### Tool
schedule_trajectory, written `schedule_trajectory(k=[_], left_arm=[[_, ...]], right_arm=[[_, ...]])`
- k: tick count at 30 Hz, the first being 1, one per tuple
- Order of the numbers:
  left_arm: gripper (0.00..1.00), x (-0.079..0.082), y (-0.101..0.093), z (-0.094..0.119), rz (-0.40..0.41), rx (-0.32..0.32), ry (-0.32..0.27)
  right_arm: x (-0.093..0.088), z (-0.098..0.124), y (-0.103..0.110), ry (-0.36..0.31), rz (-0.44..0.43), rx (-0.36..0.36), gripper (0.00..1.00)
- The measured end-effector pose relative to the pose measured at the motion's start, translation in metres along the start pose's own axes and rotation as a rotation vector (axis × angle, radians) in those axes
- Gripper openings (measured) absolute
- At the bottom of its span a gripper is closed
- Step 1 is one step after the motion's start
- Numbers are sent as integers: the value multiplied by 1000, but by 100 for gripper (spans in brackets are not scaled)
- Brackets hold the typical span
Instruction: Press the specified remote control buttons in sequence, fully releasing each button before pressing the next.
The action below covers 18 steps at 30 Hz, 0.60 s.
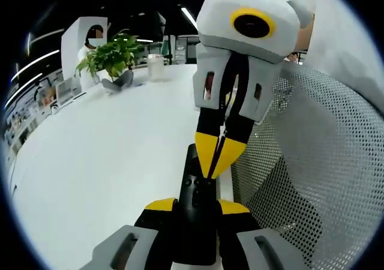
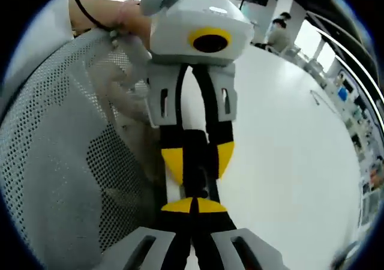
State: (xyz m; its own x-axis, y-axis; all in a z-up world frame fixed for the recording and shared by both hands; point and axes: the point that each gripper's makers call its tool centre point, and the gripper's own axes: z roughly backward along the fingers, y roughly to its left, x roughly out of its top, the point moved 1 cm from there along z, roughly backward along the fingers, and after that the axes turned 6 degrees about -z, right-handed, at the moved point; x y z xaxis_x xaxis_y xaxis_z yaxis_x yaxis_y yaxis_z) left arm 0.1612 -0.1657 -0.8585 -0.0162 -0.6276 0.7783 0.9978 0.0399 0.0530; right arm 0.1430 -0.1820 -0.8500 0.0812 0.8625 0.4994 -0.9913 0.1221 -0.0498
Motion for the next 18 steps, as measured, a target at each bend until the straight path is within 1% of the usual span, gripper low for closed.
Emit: schedule_trajectory(k=[1, 6, 7, 12, 15, 17, 18], left_arm=[[25, 0, 0, 0, -5, 0, 1], [25, 0, 0, 0, 0, 0, 5], [25, 0, 0, 0, -1, 1, 7], [25, 0, -1, 0, 1, 1, 11], [25, 0, 0, 0, 1, 1, 11], [25, 0, 0, 0, 0, 0, 12], [25, 0, -1, 0, -1, 0, 13]], right_arm=[[-1, 0, -2, 22, 28, -11, 0], [0, -1, -2, 16, 20, 4, 0], [1, -2, -1, 22, 43, 6, 0], [3, -4, 0, 41, 98, 11, 0], [5, -5, -1, 48, 96, 22, 0], [6, -7, 0, 62, 76, 42, 0], [6, -7, 2, 75, 114, 50, 0]])
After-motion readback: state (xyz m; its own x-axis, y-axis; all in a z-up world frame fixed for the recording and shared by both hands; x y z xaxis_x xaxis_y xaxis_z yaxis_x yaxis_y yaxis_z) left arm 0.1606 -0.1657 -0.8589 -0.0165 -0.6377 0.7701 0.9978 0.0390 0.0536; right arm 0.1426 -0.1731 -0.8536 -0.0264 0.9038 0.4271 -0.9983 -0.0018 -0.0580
